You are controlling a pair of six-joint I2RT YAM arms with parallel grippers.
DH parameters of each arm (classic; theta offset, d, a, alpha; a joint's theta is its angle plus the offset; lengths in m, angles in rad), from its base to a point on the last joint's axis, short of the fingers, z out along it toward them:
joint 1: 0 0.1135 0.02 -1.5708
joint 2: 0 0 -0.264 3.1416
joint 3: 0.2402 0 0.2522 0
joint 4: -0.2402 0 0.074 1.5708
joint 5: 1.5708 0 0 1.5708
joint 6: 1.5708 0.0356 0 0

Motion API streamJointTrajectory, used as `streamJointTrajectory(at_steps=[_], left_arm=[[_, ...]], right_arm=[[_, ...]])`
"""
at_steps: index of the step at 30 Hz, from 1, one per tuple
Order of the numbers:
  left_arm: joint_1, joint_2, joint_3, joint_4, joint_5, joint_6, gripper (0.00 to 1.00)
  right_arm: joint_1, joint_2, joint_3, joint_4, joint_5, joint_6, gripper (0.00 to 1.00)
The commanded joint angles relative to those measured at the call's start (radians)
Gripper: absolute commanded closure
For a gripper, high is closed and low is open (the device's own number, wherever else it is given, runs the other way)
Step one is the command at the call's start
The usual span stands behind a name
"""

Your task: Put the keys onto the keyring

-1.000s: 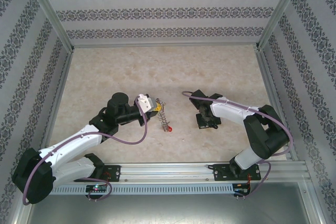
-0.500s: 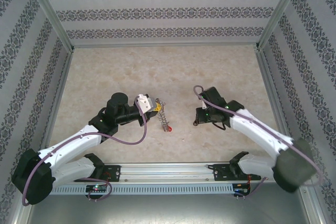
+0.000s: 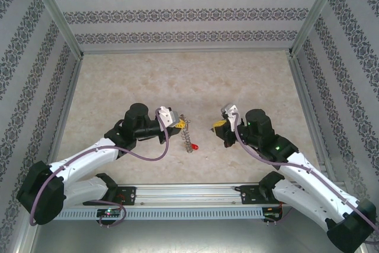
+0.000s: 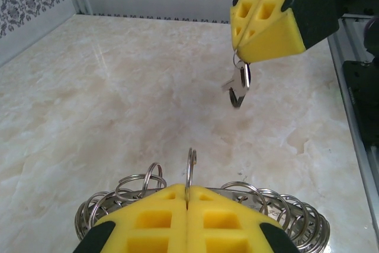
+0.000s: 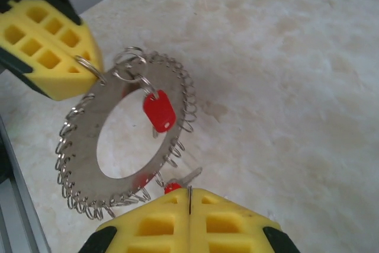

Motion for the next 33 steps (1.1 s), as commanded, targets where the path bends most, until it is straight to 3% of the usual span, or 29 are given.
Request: streamJointTrajectory(at_steps=[1,9,19,33], left_arm=[[-0.014,0.011,0.048,0.068,0.068,-0.016,1.0],[-0.014,0.033,0.06,0.054,0.128,-0.019,1.0],[-0.014,0.066,0.076,0.074,0.136,-0.043,1.0],[-0.014,0.071,0.087,0.052,0.117,-0.041,1.0]], right_arm=[[0.039,0.013,-0.007,0.079,0.03,-0.104,1.0],[0.132,0.068,0.017,0.159,0.103,-0.238,1.0],[0.138,0.14,0.05,0.232,-0.079,-0.219,1.0],[0.168,0.199,0.073,0.289,-0.098,-0.212,1.0]])
